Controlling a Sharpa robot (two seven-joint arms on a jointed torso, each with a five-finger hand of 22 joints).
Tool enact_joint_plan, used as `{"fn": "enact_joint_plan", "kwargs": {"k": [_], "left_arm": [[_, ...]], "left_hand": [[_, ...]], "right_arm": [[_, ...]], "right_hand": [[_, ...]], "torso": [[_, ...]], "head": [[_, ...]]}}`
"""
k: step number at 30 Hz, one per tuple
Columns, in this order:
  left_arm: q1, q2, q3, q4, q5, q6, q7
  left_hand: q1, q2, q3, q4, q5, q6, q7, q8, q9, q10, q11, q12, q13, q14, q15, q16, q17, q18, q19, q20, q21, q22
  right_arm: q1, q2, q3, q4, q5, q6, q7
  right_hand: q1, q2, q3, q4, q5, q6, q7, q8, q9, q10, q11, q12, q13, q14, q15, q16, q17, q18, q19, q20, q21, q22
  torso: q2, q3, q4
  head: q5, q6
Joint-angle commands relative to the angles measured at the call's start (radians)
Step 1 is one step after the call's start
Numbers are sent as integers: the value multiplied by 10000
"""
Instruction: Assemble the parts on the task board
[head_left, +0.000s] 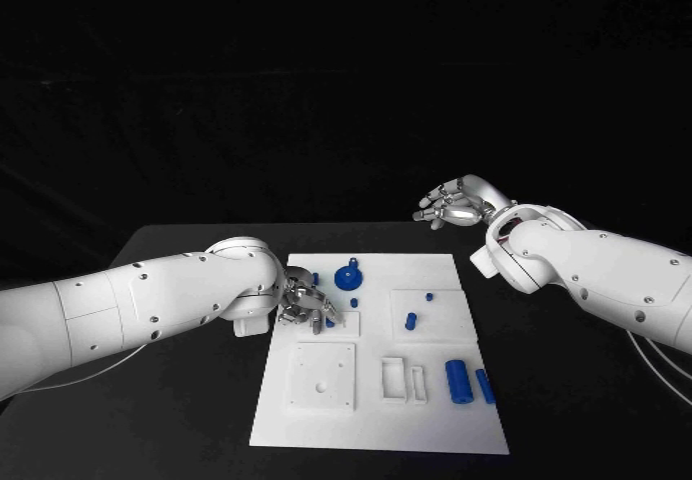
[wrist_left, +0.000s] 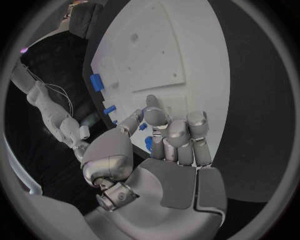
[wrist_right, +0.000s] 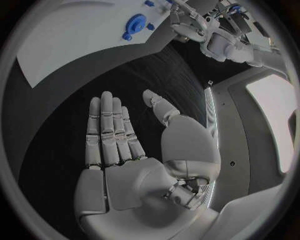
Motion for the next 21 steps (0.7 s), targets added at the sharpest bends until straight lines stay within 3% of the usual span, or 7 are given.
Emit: {"fn": "enact_joint_plan", "kwargs": {"k": [1, 8, 10, 12, 13, 16, 21], "left_arm": [[-8, -71, 38, 49, -92, -408, 182], [-5, -211, 156, 101, 353, -947, 344], [-5, -269, 299, 120, 498, -1106, 383], [-5, -367, 485, 149, 685, -1359, 429], [-3, -422, 582, 172, 702, -1511, 457], [9, -560, 753, 243, 740, -1755, 441], [186, -572, 866, 65, 794, -1637, 370]], "left_hand": [[-66, -113, -89, -11, -31, -61, 0, 35, 8, -3, -7, 45, -13, 92, -112, 27, -11, -159, -84, -1160, 18, 2], [-223, -921, -124, 195, -45, -223, 52, -64, -27, -76, 40, -104, -118, -45, -74, -132, -92, -106, -203, -1170, -104, -74], [-84, -1385, 203, 572, -42, -434, 140, -221, -83, -120, 145, -356, -294, -141, 11, -352, -216, -111, -250, -1140, -191, -165], [25, -1531, 308, 701, -38, -618, 225, -359, -129, -168, 211, -543, -409, -218, 82, -523, -306, -142, -312, -1107, -262, -222], [84, -1555, 344, 747, -42, -756, 284, -455, -161, -234, 257, -672, -476, -294, 134, -652, -368, -167, -374, -1080, -328, -263], [424, -951, 181, 478, 0, -870, 366, -575, -190, -255, 370, -948, -627, -343, 220, -904, -492, -278, -539, -991, -465, -351], [760, -896, 29, 187, 39, -1501, 599, -1012, -349, -693, 574, -1636, -948, -673, 428, -1624, -831, -444, -868, -864, -866, -580]], "right_arm": [[-15, -16, 6, 11, -89, 55, 54], [-27, -19, 6, 5, -86, 49, 63], [-30, -21, 6, -3, -78, 47, 69], [-33, -34, 6, -20, -69, 44, 74], [-33, -34, 6, -36, -68, 43, 76], [-33, -34, 6, -69, -53, 31, 77], [-34, -17, 6, -77, -30, 47, 75]], "right_hand": [[86, -15, 20, -4, 19, -55, 10, 53, -15, -44, 45, -49, -17, -25, 65, -54, 13, 70, -58, 3, -42, 10], [95, -40, 11, -8, -1, -78, 21, 41, -29, -78, 61, -71, -51, -62, 83, -90, 19, 69, -104, 16, -62, 11], [101, -50, 7, -8, -12, -86, 24, 37, -36, -93, 68, -80, -67, -80, 92, -108, 23, 68, -127, 24, -72, 12], [104, -51, 6, -7, -17, -89, 26, 36, -38, -98, 71, -84, -75, -87, 96, -115, 26, 68, -137, 28, -75, 14], [108, -52, 6, -8, -19, -91, 27, 35, -40, -102, 74, -86, -81, -91, 99, -121, 28, 68, -145, 30, -79, 14], [113, -54, 5, -7, -24, -91, 28, 36, -43, -108, 77, -90, -92, -100, 104, -131, 31, 68, -157, 35, -83, 16], [127, -62, 5, -11, -26, -90, 28, 37, -47, -114, 81, -95, -106, -113, 111, -145, 36, 69, -175, 41, -89, 20]], "torso": [[1, -3, -3], [-5, 6, -4], [-7, 2, -3], [-5, 0, 2], [-4, 3, 5], [-11, 4, 11], [-18, 15, 25]], "head": [[-14, 8], [-45, 22], [-48, 30], [-58, 44], [-63, 55], [-64, 86], [-61, 124]]}}
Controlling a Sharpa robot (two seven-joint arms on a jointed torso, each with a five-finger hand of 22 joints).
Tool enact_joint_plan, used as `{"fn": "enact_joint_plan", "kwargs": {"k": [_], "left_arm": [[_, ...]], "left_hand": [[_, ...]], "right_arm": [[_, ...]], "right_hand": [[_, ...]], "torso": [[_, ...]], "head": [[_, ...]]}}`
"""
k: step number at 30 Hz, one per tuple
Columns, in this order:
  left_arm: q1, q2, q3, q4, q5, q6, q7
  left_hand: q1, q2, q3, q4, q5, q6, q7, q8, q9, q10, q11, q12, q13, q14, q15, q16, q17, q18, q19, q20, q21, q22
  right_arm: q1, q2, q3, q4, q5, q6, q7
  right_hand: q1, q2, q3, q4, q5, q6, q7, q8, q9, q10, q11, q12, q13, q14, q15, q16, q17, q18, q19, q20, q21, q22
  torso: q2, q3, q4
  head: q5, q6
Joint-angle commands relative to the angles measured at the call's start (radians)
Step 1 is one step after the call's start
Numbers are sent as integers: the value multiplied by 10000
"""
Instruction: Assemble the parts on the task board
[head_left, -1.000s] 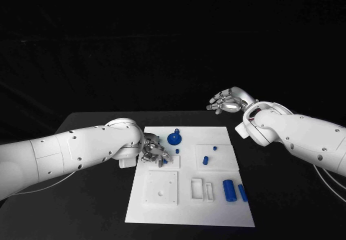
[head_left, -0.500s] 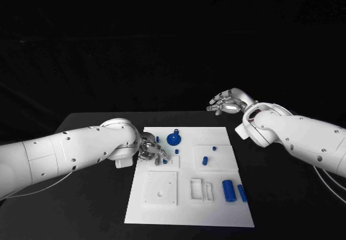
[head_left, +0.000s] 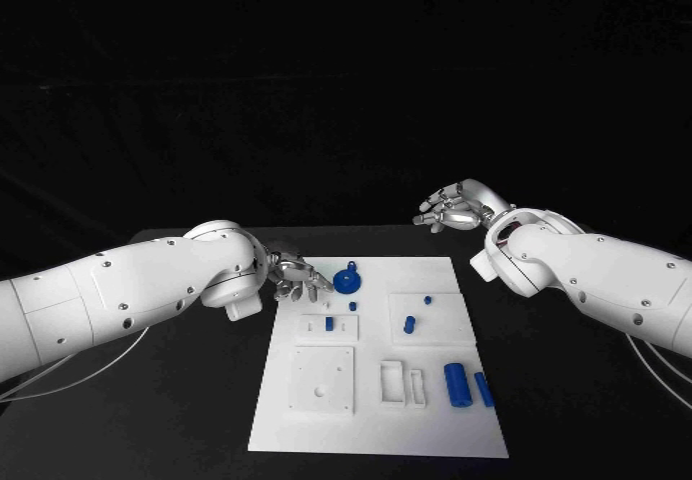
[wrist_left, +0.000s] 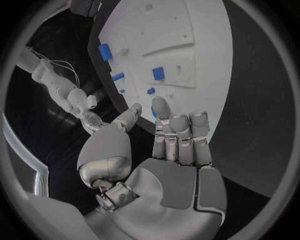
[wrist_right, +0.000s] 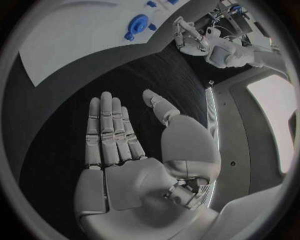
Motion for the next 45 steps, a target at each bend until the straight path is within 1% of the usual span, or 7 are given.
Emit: {"fn": "enact_joint_plan", "kwargs": {"k": [1, 6, 14, 22, 33, 36, 45], "left_arm": [[113, 82, 18, -216, 267, -289, 107], [136, 363, 21, -981, 169, -93, 88], [151, 1036, 32, -2423, -94, 275, 75], [131, 1677, 29, -3450, -215, 646, 245], [91, 1985, 29, -4094, -219, 1017, 262], [86, 2056, 28, -4231, -226, 1197, 263], [-103, 2279, 30, -4621, -227, 1301, 381]], "left_hand": [[168, -42, 11, -89, 36, -344, 120, -187, -70, -221, 66, -234, -95, -155, 57, -253, -128, -220, -128, -1113, -151, -87], [283, -151, -5, -22, 27, -791, 284, -425, -137, -427, 224, -436, -158, -215, 208, -447, -243, -318, -219, -1061, -298, -183], [248, -165, -35, 171, 11, -856, 324, -445, -120, -494, 265, -495, -158, -240, 254, -515, -287, -372, -257, -1043, -363, -228], [323, -124, -80, 266, 3, -1166, 450, -587, -142, -772, 391, -667, -195, -484, 381, -686, -370, -455, -476, -1001, -515, -281], [296, -141, -145, 317, -9, -1219, 477, -601, -135, -806, 418, -679, -186, -522, 410, -691, -376, -488, -520, -987, -538, -287], [297, -134, -148, 322, -9, -1221, 478, -601, -134, -808, 419, -679, -185, -525, 412, -691, -376, -490, -523, -987, -539, -287], [318, -93, -179, 329, -13, -1252, 489, -607, -127, -835, 430, -685, -176, -552, 423, -686, -375, -502, -552, -986, -547, -286]], "right_arm": [[-4, 28, 7, -22, -32, 54, 69], [-4, 44, 7, -63, -27, 59, 72], [-6, 60, 7, -69, -19, 67, 78], [-7, 95, 7, -69, -7, 70, 92], [-8, 96, 7, -43, -6, 73, 93], [-7, 86, 7, -29, -6, 68, 91], [-7, 95, 7, -11, 7, 68, 103]], "right_hand": [[89, -23, 5, -11, -27, -60, -2, 37, -16, -44, 10, -56, -17, -45, 43, -61, 14, 69, -67, 2, -52, 12], [92, -24, 3, -10, -29, -59, -2, 38, -18, -46, 12, -58, -24, -50, 45, -68, 17, 69, -75, 6, -54, 14], [93, -23, 0, -5, -32, -59, 0, 39, -21, -47, 15, -60, -35, -55, 49, -76, 22, 69, -85, 12, -56, 18], [87, -20, -5, 1, -29, -60, 1, 39, -25, -49, 18, -62, -46, -60, 52, -84, 27, 70, -92, 17, -57, 21], [84, -19, -9, 4, -23, -61, 2, 39, -29, -50, 19, -63, -57, -63, 55, -91, 34, 71, -101, 22, -59, 25], [84, -20, -10, 4, -23, -61, 2, 39, -30, -50, 20, -63, -60, -64, 55, -93, 35, 71, -103, 23, -59, 26], [81, -18, -13, 6, -20, -62, 2, 39, -33, -50, 21, -64, -70, -67, 57, -100, 41, 71, -109, 26, -60, 30]], "torso": [[1, 4, 12], [7, -4, 0], [20, 3, -7], [40, 9, -26], [87, 10, -69], [81, 7, -57], [82, -9, -51]], "head": [[5, 42], [20, 81], [35, 145], [32, 137], [37, 153], [20, 133], [-6, 92]]}}
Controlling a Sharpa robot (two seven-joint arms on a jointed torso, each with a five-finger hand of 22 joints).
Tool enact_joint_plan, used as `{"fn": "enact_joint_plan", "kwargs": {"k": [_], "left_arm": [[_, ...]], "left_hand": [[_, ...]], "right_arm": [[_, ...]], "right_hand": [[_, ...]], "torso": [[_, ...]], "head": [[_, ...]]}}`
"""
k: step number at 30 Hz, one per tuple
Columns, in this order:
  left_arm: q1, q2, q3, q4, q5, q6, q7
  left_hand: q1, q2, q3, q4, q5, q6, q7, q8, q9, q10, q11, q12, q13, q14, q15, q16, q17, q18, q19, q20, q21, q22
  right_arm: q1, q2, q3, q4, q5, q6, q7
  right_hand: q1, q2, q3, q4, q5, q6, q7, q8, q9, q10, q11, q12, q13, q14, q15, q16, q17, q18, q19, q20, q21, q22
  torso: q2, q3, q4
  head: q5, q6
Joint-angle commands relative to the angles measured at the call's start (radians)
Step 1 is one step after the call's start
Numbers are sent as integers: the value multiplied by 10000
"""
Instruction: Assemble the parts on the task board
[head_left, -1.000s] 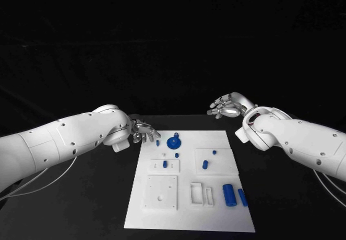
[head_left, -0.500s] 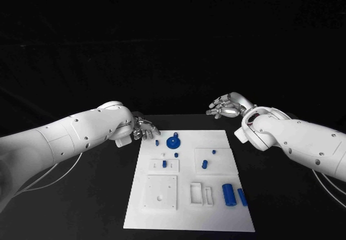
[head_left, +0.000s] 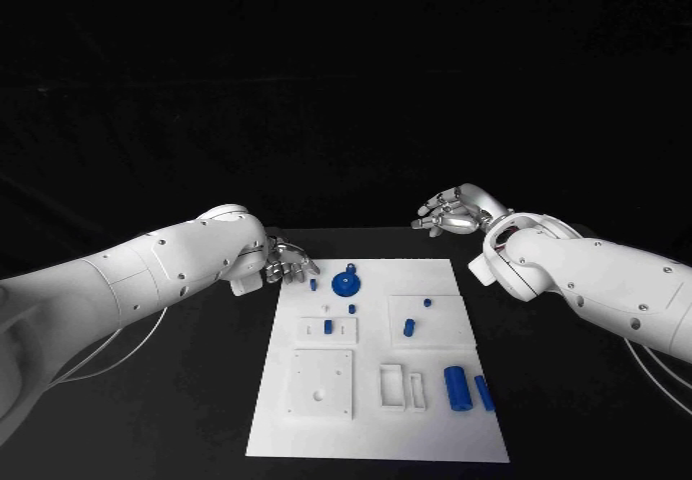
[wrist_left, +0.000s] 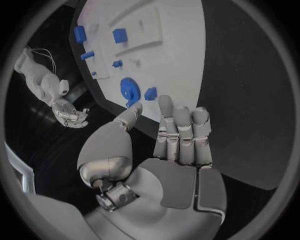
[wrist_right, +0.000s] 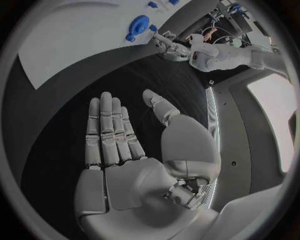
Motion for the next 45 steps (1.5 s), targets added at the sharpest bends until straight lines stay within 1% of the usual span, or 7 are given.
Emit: {"fn": "enact_joint_plan", "kwargs": {"k": [1, 7, 12, 13, 33, 39, 45], "left_arm": [[-26, 62, 8, -108, -33, 293, 206], [-98, 129, 9, -256, -47, 285, 223], [-129, 164, 9, -288, -41, 308, 267], [-138, 171, 9, -295, -36, 315, 270], [-149, 179, 9, -202, 58, 508, 351], [-151, 223, 8, -189, 58, 650, 368], [-225, 273, 7, -244, 58, 663, 391]], "left_hand": [[79, 3, -34, 38, -13, -49, 19, -47, -1, -59, -3, -44, 8, -87, 18, -25, -14, -116, -54, -1135, -68, -14], [71, 28, -64, 50, -13, -71, 27, -54, 1, -73, 5, -47, 14, -103, 25, -23, -14, -125, -68, -1134, -71, -13], [58, 49, -83, 67, -13, -79, 30, -55, 4, -80, 8, -48, 18, -110, 29, -20, -14, -130, -75, -1134, -73, -13], [50, 63, -93, 78, -14, -82, 31, -55, 6, -83, 9, -48, 20, -114, 30, -18, -14, -132, -79, -1135, -74, -12], [25, 97, -149, 134, -17, -146, 45, -83, 2, -102, 21, -52, 32, -137, 41, -10, -15, -140, -103, -1142, -80, -10], [338, 198, -179, -108, -13, -145, 48, -73, 16, -110, 25, -50, 54, -160, 45, 13, -13, -148, -132, -1158, -57, 14], [560, 379, -216, -301, -4, -146, 55, -77, 14, -114, 31, -56, 67, -176, 52, 26, -18, -170, -146, -1160, -46, 26]], "right_arm": [[-1, 9, 6, 14, -8, 68, 92], [-1, 20, 6, 17, -22, 43, 109], [-1, 9, 6, 20, -42, 39, 110], [-1, 5, 6, 21, -47, 36, 110], [-1, 27, 6, -4, -341, 44, 119], [-1, 32, 6, -9, -339, 40, 116], [-1, 36, 6, -11, -331, 50, 112]], "right_hand": [[80, -17, -13, 6, -19, -65, 6, 39, -11, -50, 21, -64, -17, -41, 31, -68, 13, 71, -74, -9, -60, 12], [79, -12, -14, 8, -15, -64, 6, 40, -13, -49, 21, -64, -23, -41, 32, -71, 17, 70, -77, -7, -60, 15], [88, -12, -13, 3, -8, -65, 5, 40, -16, -50, 21, -64, -30, -43, 32, -76, 21, 71, -82, -7, -60, 17], [89, -13, -13, 2, -7, -65, 5, 40, -16, -50, 21, -64, -31, -44, 32, -77, 22, 71, -83, -7, -61, 18], [112, -25, -11, -3, 2, -67, 7, 41, -24, -48, 22, -64, -53, -51, 36, -92, 36, 71, -99, -3, -61, 28], [113, -25, -11, -1, 1, -67, 7, 41, -25, -48, 22, -64, -58, -52, 37, -95, 39, 70, -101, -2, -61, 30], [113, -26, -12, 1, 1, -68, 7, 41, -27, -48, 23, -64, -62, -53, 38, -98, 41, 70, -104, -1, -61, 32]], "torso": [[5, -10, -6], [-3, 5, -8], [-2, -5, -6], [-7, 0, -1], [-7, 14, -1], [-9, 9, 0], [-2, 5, -8]], "head": [[-16, -16], [-29, -11], [-48, -21], [-46, -31], [-26, -32], [-39, -49], [-53, -53]]}}
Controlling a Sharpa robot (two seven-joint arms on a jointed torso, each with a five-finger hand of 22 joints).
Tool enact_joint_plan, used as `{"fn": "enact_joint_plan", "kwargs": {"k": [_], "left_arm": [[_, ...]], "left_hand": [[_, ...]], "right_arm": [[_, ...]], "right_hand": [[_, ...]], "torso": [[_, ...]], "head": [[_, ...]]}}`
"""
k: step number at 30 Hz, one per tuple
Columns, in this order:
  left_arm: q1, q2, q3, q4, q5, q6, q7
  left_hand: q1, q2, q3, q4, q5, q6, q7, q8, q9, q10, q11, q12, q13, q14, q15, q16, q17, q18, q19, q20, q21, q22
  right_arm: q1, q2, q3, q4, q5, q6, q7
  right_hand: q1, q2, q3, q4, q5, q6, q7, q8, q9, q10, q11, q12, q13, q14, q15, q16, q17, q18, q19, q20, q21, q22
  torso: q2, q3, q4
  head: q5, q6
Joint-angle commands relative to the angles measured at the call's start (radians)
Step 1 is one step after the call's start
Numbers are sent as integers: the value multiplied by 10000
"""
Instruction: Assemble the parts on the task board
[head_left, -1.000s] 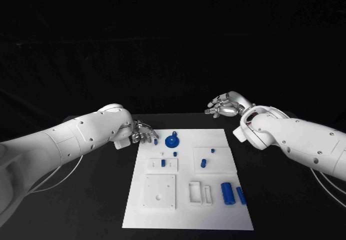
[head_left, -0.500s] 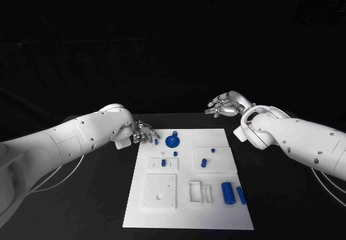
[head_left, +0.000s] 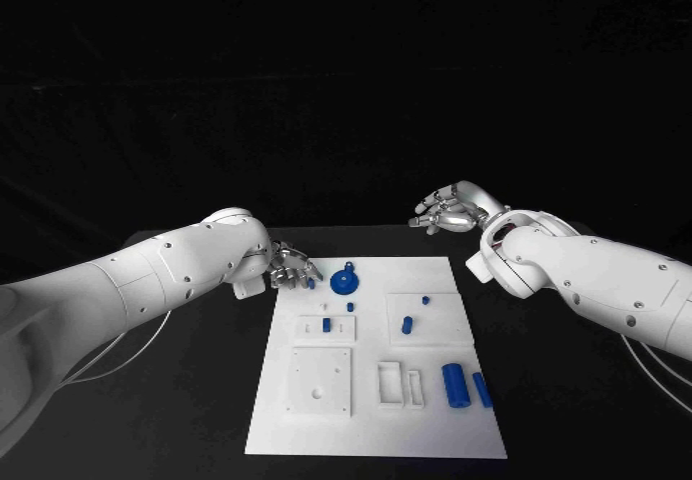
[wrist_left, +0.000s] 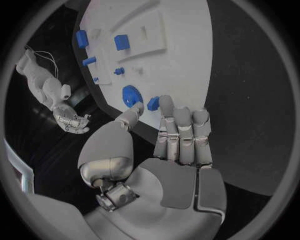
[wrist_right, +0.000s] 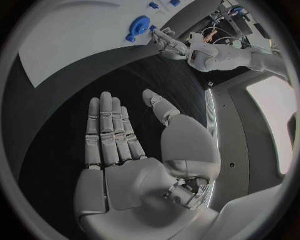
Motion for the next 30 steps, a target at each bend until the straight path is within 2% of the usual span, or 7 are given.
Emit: {"fn": "enact_joint_plan", "kwargs": {"k": [1, 7, 14, 20, 25, 29, 30], "left_arm": [[-65, 43, -6, -19, 44, 233, 135], [-73, 51, -6, -41, 74, 232, 136], [-72, 35, -7, -61, 309, 200, 86], [-72, 34, -7, -81, 500, 213, 81], [-73, 3, -5, -66, 729, 196, 88], [-74, -53, -4, -40, 776, 142, 93], [-74, -62, -4, -37, 779, 144, 95]], "left_hand": [[139, 54, -9, -102, -3, -24, 14, -68, -33, -77, -2, -58, 15, -85, -1, 27, -11, -173, -40, -1195, -7, 12], [280, 315, -22, -220, 0, 8, 14, -63, -41, -67, -1, -72, 19, -95, 1, 32, -19, -191, -47, -1197, -1, 18], [435, 705, -19, -336, 2, 4, 21, -80, -63, -60, 9, -116, 10, -104, 9, 29, -36, -214, -60, -1198, -6, 18], [519, 992, -43, -447, 12, 9, 27, -83, -72, -53, 12, -132, 14, -104, 15, 33, -45, -231, -70, -1196, -6, 22], [637, 1330, -25, -607, 71, 262, -34, 72, -12, 16, -40, -124, 28, -69, -29, 64, -45, -237, -52, -1211, 11, 32], [844, 1517, 74, -855, 73, 468, -103, 260, 65, 88, -102, -123, 35, -24, -85, 91, -46, -233, -4, -1238, 34, 38], [1016, 1472, 308, -870, -24, 533, -134, 332, 89, 125, -123, -121, 36, 1, -113, 100, -47, -222, 24, -1253, 28, 28]], "right_arm": [[-2, 13, 6, -2, -105, 53, 94], [-2, 36, 6, -26, -87, 52, 103], [-3, 51, 6, -61, -80, 73, 85], [-3, 54, 6, -66, -80, 89, 80], [-8, 55, 6, -83, -76, 111, 57], [-16, 51, 6, -83, -59, 134, 52], [-17, 51, 6, -83, -53, 131, 53]], "right_hand": [[113, -27, -12, 1, 1, -65, 5, 41, -10, -48, 23, -64, -15, -54, 39, -62, 18, 71, -105, 1, -62, 16], [114, -26, -12, 3, 2, -65, 5, 42, -12, -48, 24, -64, -20, -55, 39, -64, 21, 71, -107, 2, -61, 18], [114, -26, -13, 4, 5, -66, 6, 42, -14, -49, 24, -65, -25, -56, 40, -68, 24, 70, -110, 3, -62, 20], [109, -31, -17, 7, 8, -74, 9, 38, -19, -55, 27, -68, -35, -63, 43, -76, 28, 71, -118, 7, -64, 22], [104, -34, -20, 11, 10, -78, 11, 36, -22, -59, 30, -70, -44, -67, 46, -83, 32, 71, -126, 10, -67, 24], [70, -28, -30, 32, 16, -83, 15, 34, -28, -64, 35, -73, -57, -72, 50, -92, 39, 71, -134, 19, -70, 28], [65, -29, -31, 34, 17, -84, 16, 33, -29, -65, 36, -74, -59, -73, 51, -95, 40, 71, -136, 20, -71, 28]], "torso": [[5, -3, -6], [4, 1, 2], [3, 10, 10], [-1, 0, 8], [-5, -7, -2], [-4, -11, -4], [-5, -10, -4]], "head": [[-12, -4], [-64, -8], [-47, -27], [-31, -46], [0, -35], [4, -26], [6, -29]]}}
